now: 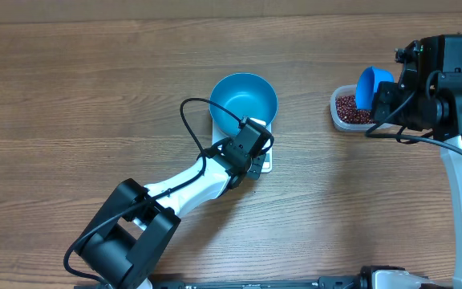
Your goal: Scoop item into bowl and weigh 150g on scale
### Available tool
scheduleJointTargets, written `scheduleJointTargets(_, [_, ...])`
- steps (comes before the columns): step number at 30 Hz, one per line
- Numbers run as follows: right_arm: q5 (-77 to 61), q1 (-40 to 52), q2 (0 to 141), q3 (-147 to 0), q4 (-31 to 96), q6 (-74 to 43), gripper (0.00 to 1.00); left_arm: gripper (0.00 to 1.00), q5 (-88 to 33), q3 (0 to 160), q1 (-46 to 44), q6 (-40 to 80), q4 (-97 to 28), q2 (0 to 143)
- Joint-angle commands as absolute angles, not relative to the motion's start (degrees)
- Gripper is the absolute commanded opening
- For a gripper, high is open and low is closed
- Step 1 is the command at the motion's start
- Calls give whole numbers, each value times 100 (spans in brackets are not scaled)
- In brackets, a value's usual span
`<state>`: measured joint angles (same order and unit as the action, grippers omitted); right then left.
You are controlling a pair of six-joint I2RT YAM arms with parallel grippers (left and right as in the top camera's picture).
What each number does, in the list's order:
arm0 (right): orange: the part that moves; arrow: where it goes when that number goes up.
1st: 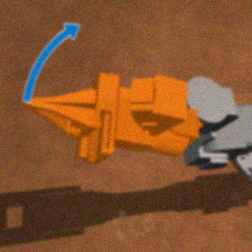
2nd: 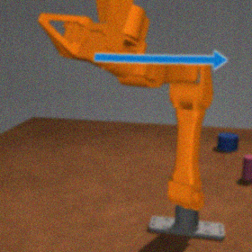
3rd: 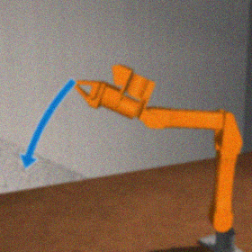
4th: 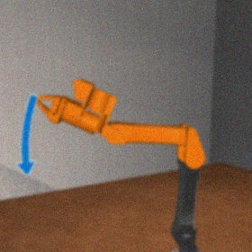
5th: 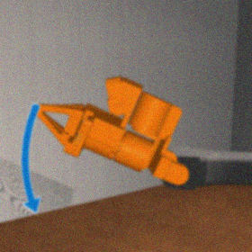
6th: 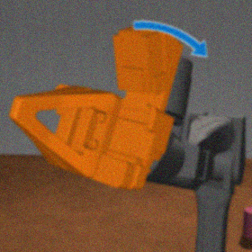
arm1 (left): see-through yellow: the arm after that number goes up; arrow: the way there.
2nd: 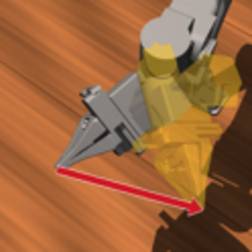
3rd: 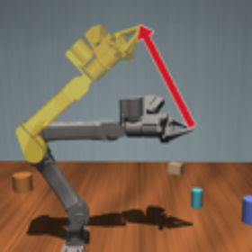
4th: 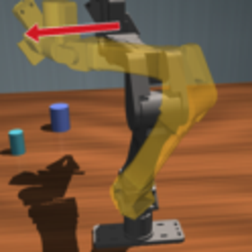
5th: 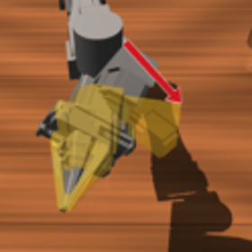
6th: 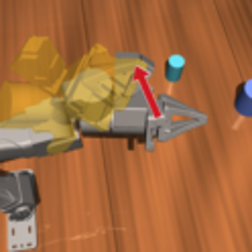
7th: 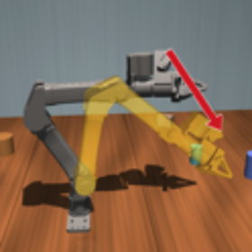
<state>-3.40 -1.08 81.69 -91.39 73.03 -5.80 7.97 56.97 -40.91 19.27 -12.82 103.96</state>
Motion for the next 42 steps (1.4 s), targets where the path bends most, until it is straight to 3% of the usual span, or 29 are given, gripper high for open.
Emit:
scheduleJointTargets(1, [-403,-137,8106,-9273,7255,-602,4,4,762,5660,-4117,1815,-1350,10643])
scheduleJointTargets(17, [-403,-137,8106,-9273,7247,-602,4,5,810,5826,-4117,1704,-1680,10597])
scheduleJointTargets(23, [-403,-137,8106,-9273,7244,-602,4,31,784,6265,-4117,1669,-2182,10090])
scheduleJointTargets(28, [-401,-137,8106,-9273,7234,-602,4,39,648,6536,-4117,1669,-2648,9618])
scheduleJointTargets(31, [-403,-137,8106,-9273,7231,-602,4,38,375,6604,-4119,1669,-2871,9275])
scheduleJointTargets(38, [-403,-137,8106,-9273,7234,-602,4,24,336,6628,-4053,1673,-3350,8326])
scheduleJointTargets(40, [-403,-137,8106,-9273,7238,-602,4,29,515,6628,-3962,1675,-3402,8027])
scheduleJointTargets(42, [-403,-137,8106,-9273,7260,-604,4,44,716,6628,-3850,1673,-3404,7771])
